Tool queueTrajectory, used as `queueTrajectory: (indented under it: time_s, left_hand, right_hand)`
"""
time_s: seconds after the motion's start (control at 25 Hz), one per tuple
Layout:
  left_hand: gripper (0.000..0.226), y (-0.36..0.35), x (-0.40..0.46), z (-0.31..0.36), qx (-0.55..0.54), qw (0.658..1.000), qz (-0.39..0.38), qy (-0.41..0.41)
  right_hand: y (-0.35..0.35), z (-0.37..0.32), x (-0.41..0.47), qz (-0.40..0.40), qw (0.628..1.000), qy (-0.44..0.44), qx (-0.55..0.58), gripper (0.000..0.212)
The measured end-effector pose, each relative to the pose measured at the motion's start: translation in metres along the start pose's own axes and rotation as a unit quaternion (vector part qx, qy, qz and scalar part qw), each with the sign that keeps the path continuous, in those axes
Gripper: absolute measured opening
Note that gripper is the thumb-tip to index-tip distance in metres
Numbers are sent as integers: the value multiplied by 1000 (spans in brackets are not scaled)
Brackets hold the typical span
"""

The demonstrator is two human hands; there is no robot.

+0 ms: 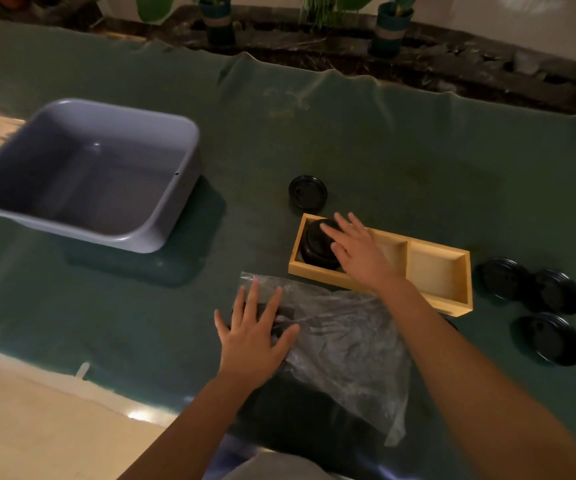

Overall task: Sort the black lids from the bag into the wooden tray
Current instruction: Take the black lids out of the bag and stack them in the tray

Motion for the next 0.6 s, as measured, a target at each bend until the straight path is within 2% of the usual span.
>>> queueTrajectory:
  time_s: [0.08,0.12,0.2,0.24,0.28,0.36,0.44,0.48,0.52,0.6]
  left_hand:
    - [65,7,-3,2,-57,998,27,-3]
    - [62,11,-5,2,-89,995,48,-3]
    - [59,22,-11,-5,-141,984,105,3]
    - [56,27,-15,-11,-166,978,126,6]
    - [54,29,-18,-19,-192,973,131,2]
    - [53,28,-21,-33,-248,966,74,-23]
    - [58,19,-23,-38,-268,961,-37,-51]
    - [63,15,-23,-39,-261,960,-74,-63]
    - [67,14,-23,-40,-251,961,-90,-70]
    - [71,15,-19,-42,-231,965,-95,-77]
  right_hand:
    - [31,6,-28,135,986,-16,101,46]
    - [46,14,-54,218,962,-46,160,43]
    - [54,39,-123,367,885,-139,252,27]
    - [45,51,-155,382,860,-196,275,20]
    - [29,61,-180,347,852,-243,308,21]
    - [-22,70,-205,182,826,-263,464,29]
    - [-60,52,-207,2,744,-209,635,20]
    - [-68,37,-201,-69,723,-180,664,28]
    - [-74,21,-191,-134,728,-150,656,33]
    - [-84,-5,-166,-230,806,-97,537,28]
Point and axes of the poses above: each hand's wrist, its own x-axis towards the middle knuckle, its own y-axis out of the back of the hand, z = x × y, the point moved 5 cm from there along x, towards the middle knuckle, and after that the axes turned 6 degrees about -z, right-handed, at the moved point
